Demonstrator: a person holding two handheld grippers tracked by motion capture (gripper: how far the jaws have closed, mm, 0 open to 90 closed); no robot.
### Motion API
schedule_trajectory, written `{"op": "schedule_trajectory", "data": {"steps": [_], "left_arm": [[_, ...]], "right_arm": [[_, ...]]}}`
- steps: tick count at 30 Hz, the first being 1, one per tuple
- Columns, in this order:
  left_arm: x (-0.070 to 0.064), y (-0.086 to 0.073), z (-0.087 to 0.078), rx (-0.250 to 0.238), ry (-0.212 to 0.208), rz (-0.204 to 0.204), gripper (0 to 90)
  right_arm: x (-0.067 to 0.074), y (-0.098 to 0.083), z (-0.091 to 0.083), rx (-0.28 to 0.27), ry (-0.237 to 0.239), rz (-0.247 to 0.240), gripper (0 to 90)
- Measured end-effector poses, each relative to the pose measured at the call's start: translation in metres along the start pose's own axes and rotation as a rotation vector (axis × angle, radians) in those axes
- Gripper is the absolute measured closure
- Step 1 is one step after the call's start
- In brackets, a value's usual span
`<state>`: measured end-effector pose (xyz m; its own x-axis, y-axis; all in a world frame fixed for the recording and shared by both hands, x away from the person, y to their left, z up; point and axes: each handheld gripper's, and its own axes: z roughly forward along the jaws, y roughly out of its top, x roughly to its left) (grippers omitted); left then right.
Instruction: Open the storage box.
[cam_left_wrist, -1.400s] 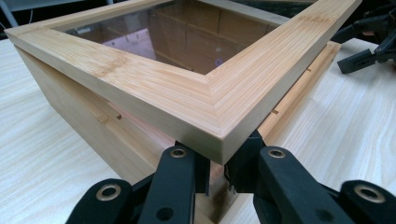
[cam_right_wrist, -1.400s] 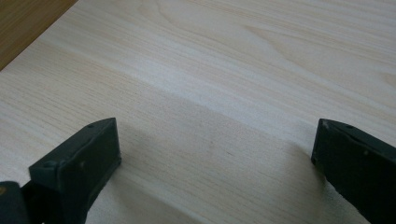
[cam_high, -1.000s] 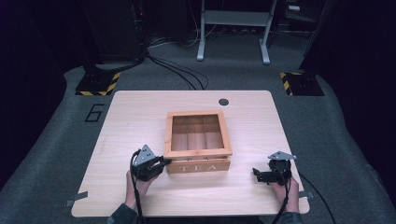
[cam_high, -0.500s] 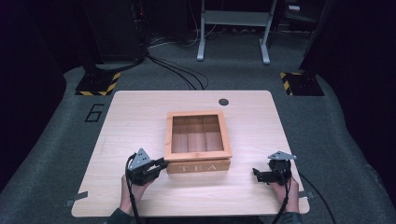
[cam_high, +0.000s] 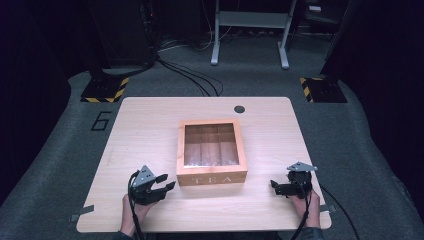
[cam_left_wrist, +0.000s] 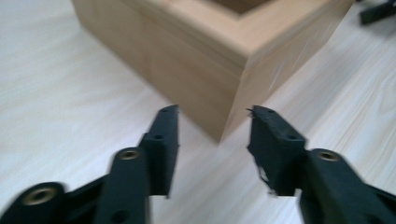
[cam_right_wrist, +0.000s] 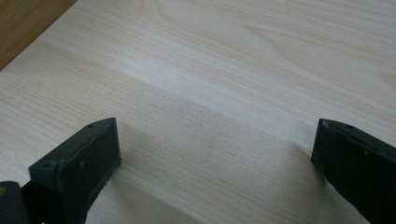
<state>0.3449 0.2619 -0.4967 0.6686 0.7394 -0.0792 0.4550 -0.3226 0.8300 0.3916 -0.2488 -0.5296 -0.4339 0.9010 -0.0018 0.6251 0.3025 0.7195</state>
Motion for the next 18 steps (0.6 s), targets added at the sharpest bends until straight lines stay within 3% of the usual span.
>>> {"op": "schedule_trajectory", "data": {"steps": [3, 8, 11, 18], "left_arm": [[0.007, -0.011, -0.003, 0.075, 0.016, -0.012, 40.1], [0.019, -0.032, -0.008, 0.136, 0.051, -0.067, 26.6], [0.022, -0.039, -0.011, 0.155, 0.068, -0.07, 19.9], [0.023, -0.041, -0.009, 0.146, 0.118, -0.051, 16.5]], "right_arm": [[0.0, 0.0, 0.0, 0.001, 0.0, -0.004, 0.7], [0.0, 0.0, 0.0, 0.002, 0.0, -0.005, 0.6], [0.0, 0.0, 0.0, 0.002, 0.0, 0.005, 0.7], [0.0, 0.0, 0.0, 0.003, 0.0, 0.002, 0.7]]}}
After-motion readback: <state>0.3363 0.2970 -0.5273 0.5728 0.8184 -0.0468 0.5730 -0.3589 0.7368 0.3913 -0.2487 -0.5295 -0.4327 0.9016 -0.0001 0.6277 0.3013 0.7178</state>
